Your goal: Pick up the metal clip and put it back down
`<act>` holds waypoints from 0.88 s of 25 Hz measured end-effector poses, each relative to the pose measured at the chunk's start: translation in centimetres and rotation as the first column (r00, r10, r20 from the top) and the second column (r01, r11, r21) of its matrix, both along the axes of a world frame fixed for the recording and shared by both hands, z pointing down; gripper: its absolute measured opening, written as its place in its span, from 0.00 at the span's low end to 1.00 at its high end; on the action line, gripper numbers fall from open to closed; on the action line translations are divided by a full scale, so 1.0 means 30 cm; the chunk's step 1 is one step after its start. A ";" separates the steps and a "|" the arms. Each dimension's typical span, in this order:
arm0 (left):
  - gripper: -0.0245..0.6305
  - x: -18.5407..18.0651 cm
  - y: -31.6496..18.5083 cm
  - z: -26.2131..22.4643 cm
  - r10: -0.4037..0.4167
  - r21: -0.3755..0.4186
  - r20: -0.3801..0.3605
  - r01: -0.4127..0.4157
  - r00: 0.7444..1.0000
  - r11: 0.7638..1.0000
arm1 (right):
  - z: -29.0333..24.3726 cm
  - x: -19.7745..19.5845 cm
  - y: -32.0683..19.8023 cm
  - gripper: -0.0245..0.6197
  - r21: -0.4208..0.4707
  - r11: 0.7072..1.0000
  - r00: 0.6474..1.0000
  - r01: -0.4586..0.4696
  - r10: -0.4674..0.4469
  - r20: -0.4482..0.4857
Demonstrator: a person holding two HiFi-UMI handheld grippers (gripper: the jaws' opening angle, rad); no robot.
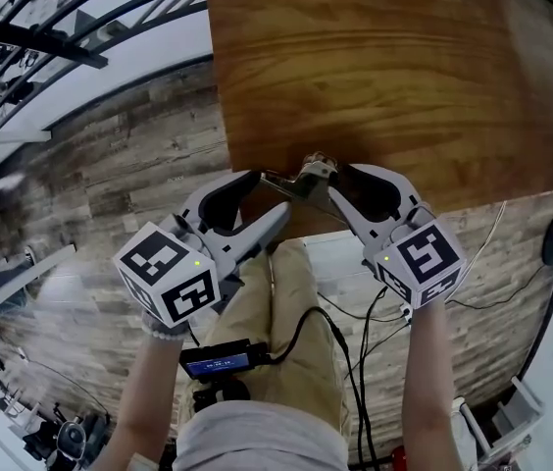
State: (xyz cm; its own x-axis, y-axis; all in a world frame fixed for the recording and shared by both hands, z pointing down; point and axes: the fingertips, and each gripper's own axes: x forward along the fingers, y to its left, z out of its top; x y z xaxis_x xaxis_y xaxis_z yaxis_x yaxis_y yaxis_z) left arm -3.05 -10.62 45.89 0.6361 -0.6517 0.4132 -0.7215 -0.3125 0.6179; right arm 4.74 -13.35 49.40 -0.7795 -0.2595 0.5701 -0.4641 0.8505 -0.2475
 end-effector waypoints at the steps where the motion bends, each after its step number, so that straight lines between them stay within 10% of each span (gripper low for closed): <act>1: 0.41 0.001 -0.001 -0.007 0.006 0.006 0.005 -0.006 1.000 1.000 | -0.009 0.004 -0.007 0.26 0.010 1.000 1.000 -0.026 0.026 0.005; 10: 0.28 -0.019 -0.011 -0.101 0.038 0.133 0.115 -0.054 0.993 0.990 | -0.125 0.018 -0.011 0.05 0.131 0.974 0.982 -0.187 0.186 0.026; 22: 0.05 -0.059 0.022 -0.359 0.020 0.335 0.227 -0.097 0.974 0.937 | -0.357 0.010 0.105 0.04 0.240 0.930 0.959 -0.280 0.281 0.031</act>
